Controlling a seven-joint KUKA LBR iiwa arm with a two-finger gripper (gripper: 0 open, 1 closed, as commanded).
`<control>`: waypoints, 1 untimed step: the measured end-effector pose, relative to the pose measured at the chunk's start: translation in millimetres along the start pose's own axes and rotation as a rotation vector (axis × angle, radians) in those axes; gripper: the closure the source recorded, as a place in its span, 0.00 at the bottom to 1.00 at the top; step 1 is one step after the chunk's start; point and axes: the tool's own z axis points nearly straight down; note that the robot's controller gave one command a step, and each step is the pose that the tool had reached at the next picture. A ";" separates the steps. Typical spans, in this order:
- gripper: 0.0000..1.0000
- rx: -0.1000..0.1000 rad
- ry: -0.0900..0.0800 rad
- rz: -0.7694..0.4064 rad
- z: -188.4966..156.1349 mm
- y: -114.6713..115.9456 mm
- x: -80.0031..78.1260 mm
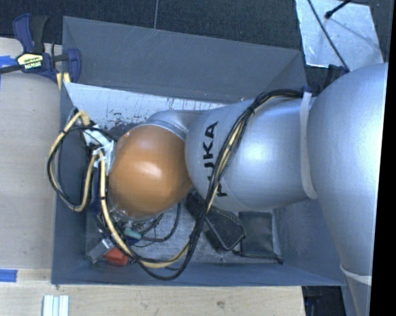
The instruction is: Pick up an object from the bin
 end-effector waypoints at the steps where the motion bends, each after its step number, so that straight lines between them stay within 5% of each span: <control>1: 0.00 -0.003 0.002 0.455 0.2 -28.3 17.2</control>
Offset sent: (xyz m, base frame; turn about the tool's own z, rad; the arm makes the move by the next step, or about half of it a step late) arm 0.0327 0.0023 -0.0002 0.4528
